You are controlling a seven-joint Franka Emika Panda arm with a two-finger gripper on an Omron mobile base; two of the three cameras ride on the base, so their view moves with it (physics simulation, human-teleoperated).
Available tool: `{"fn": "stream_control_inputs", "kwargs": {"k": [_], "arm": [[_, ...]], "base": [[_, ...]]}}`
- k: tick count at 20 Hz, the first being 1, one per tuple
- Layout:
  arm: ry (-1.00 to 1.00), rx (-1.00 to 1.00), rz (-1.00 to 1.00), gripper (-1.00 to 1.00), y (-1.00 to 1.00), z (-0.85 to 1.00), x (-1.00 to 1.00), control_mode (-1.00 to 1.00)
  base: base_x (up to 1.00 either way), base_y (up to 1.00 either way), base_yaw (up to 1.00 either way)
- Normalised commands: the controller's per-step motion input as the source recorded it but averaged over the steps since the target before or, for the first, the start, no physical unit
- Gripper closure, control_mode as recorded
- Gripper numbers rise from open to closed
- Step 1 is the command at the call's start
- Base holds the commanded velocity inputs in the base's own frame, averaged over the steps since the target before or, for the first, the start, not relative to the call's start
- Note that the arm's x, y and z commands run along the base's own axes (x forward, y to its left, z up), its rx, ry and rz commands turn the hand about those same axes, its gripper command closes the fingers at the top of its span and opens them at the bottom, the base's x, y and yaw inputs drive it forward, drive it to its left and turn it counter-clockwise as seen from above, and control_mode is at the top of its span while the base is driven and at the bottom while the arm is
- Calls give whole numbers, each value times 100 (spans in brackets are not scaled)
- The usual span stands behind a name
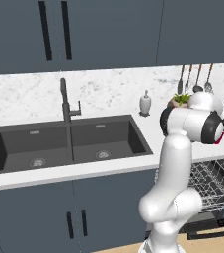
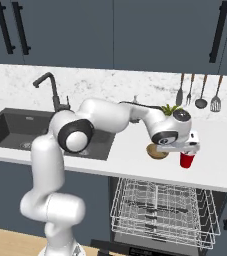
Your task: Pick up the cup and bowl from the counter, place them in the dishwasher, and close the dishwasher door.
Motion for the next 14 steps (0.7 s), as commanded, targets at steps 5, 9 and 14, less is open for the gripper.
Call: {"fn": "stream_control_inputs", "kwargs": {"k": [5, 9, 14], "arm": [[1, 1, 4, -100, -19, -3, 37, -100], [0, 0, 1, -100, -2, 0, 11, -100], [0, -3, 0, -100, 21, -10, 0, -100]], "base": [[0, 0, 0], [0, 0, 0], [0, 0, 0]]}}
